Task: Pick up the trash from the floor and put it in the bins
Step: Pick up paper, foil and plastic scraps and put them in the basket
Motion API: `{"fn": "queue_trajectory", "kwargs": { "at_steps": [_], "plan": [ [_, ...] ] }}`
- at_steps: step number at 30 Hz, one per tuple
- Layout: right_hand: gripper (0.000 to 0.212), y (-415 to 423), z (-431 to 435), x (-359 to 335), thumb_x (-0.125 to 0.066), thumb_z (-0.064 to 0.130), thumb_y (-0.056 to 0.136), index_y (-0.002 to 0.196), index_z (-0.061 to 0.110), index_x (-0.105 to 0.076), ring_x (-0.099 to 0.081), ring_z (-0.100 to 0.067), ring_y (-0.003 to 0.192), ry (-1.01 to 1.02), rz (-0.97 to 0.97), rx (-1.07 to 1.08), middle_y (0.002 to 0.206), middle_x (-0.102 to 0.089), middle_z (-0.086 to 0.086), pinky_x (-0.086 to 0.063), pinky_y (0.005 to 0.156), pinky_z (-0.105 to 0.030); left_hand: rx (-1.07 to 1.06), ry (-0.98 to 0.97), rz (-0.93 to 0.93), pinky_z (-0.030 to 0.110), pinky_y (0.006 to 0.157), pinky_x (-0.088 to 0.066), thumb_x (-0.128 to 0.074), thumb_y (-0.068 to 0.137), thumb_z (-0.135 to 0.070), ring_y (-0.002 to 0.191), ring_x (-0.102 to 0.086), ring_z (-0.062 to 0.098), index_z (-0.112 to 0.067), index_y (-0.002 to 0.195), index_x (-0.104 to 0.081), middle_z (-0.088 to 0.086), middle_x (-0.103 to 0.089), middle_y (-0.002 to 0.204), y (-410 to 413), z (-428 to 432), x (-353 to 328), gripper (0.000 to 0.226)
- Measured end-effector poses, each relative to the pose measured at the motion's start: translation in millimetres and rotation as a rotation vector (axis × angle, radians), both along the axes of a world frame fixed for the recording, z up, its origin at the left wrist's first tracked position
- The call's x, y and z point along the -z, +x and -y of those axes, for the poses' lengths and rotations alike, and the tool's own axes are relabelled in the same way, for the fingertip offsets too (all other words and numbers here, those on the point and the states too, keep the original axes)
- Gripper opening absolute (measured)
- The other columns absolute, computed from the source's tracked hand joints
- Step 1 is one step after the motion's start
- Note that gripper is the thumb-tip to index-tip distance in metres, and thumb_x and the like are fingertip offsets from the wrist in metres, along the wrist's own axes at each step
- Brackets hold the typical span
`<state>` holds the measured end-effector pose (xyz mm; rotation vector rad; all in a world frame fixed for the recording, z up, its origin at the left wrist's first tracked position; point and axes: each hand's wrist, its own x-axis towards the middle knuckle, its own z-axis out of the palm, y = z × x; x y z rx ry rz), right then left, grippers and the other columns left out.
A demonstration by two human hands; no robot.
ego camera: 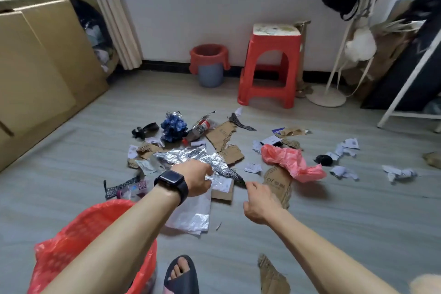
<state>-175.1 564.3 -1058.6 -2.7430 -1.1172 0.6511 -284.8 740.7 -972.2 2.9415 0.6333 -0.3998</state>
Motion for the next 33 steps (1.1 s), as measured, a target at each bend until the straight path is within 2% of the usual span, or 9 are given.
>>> {"fn": "queue_trajectory", "kwargs": {
  "at_steps": [4, 8, 12, 16, 20, 23, 27, 30, 33],
  "plan": [
    [0.052, 41.0, 26.2, 13.8, -0.046, 0.028, 0.089, 0.140, 0.017, -0.038, -0.039, -0.032, 0.132, -0.028, -0.026, 0.108, 0.146, -0.041, -0.006, -0.040, 0.106, -0.043, 0.004, -0.066, -0.061, 0.033, 0.089, -0.050, -0.051, 0.094, -0.038, 0.113, -0.059, 0.023, -0.030, 0.130, -0.055, 0.000, -0.059, 0.130, 35.1, 16.3, 39.1, 0.038],
    [0.063, 80.1, 38.8, 34.9, -0.045, 0.030, 0.088, 0.148, 0.018, -0.030, -0.036, -0.032, 0.134, -0.041, -0.051, 0.184, 0.151, -0.036, -0.007, -0.040, 0.107, -0.045, 0.004, -0.123, -0.175, 0.035, 0.095, -0.048, -0.050, 0.093, -0.038, 0.118, -0.055, 0.025, -0.027, 0.129, -0.056, 0.003, -0.055, 0.132, 56.0, 25.2, 92.4, 0.038],
    [0.061, 109.2, 33.0, 65.5, -0.046, 0.033, 0.090, 0.147, 0.017, -0.032, -0.038, -0.033, 0.133, -0.080, -0.090, 0.211, 0.149, -0.037, -0.008, -0.042, 0.104, -0.045, -0.020, -0.144, -0.239, 0.037, 0.101, -0.045, -0.050, 0.092, -0.038, 0.125, -0.049, 0.026, -0.026, 0.139, -0.049, 0.004, -0.048, 0.140, 73.6, 20.3, 138.1, 0.048],
    [0.060, 144.9, 1.9, 105.2, -0.047, 0.033, 0.092, 0.146, 0.014, -0.033, -0.036, -0.036, 0.135, -0.061, -0.112, 0.200, 0.150, -0.035, -0.013, -0.036, 0.109, -0.043, -0.104, -0.163, -0.203, 0.043, 0.105, -0.042, -0.050, 0.092, -0.041, 0.130, -0.043, 0.031, -0.023, 0.145, -0.039, 0.008, -0.038, 0.146, 106.8, -7.5, 176.5, 0.057],
    [0.063, 181.1, -44.9, 157.1, -0.046, 0.031, 0.095, 0.153, 0.016, -0.026, -0.025, -0.038, 0.143, -0.021, -0.146, 0.171, 0.160, -0.015, -0.015, -0.025, 0.117, -0.044, -0.246, -0.190, -0.122, 0.043, 0.114, -0.031, -0.052, 0.092, -0.045, 0.140, -0.030, 0.035, -0.020, 0.151, -0.028, 0.014, -0.019, 0.158, 152.6, -52.0, 232.7, 0.068],
    [0.059, 211.9, -78.0, 205.0, -0.046, 0.029, 0.097, 0.152, 0.017, -0.028, -0.023, -0.039, 0.144, 0.040, -0.100, 0.144, 0.162, -0.011, -0.016, -0.024, 0.118, -0.045, -0.305, -0.170, -0.100, 0.043, 0.119, -0.023, -0.051, 0.095, -0.043, 0.145, -0.019, 0.037, -0.019, 0.153, -0.024, 0.019, -0.011, 0.160, 187.4, -86.6, 281.3, 0.068],
    [0.057, 247.1, -106.7, 239.9, -0.041, 0.031, 0.102, 0.155, 0.023, -0.023, -0.021, -0.039, 0.145, 0.070, -0.022, 0.141, 0.164, -0.009, -0.015, -0.023, 0.118, -0.047, -0.381, -0.126, -0.072, 0.052, 0.116, -0.025, -0.048, 0.095, -0.052, 0.143, -0.016, 0.045, -0.037, 0.153, -0.014, 0.021, -0.002, 0.161, 217.2, -124.2, 320.1, 0.069],
    [0.056, 261.9, -112.8, 265.6, -0.038, 0.035, 0.103, 0.155, 0.029, -0.020, -0.028, -0.036, 0.139, -0.020, 0.000, 0.099, 0.163, -0.014, -0.010, -0.032, 0.111, -0.048, -0.513, -0.187, -0.104, 0.057, 0.113, -0.028, -0.050, 0.083, -0.074, 0.142, -0.018, 0.049, -0.051, 0.147, -0.019, 0.020, -0.010, 0.159, 227.2, -144.3, 344.9, 0.075],
    [0.046, 252.3, -105.5, 282.9, -0.044, 0.029, 0.101, 0.146, 0.024, -0.035, -0.038, -0.034, 0.127, -0.086, 0.136, 0.004, 0.155, -0.030, -0.009, -0.044, 0.095, -0.045, -0.505, -0.116, -0.089, 0.057, 0.105, -0.039, -0.056, 0.082, -0.070, 0.134, -0.033, 0.046, -0.051, 0.139, -0.034, 0.017, -0.033, 0.150, 222.9, -139.8, 362.5, 0.063]
  ]
}}
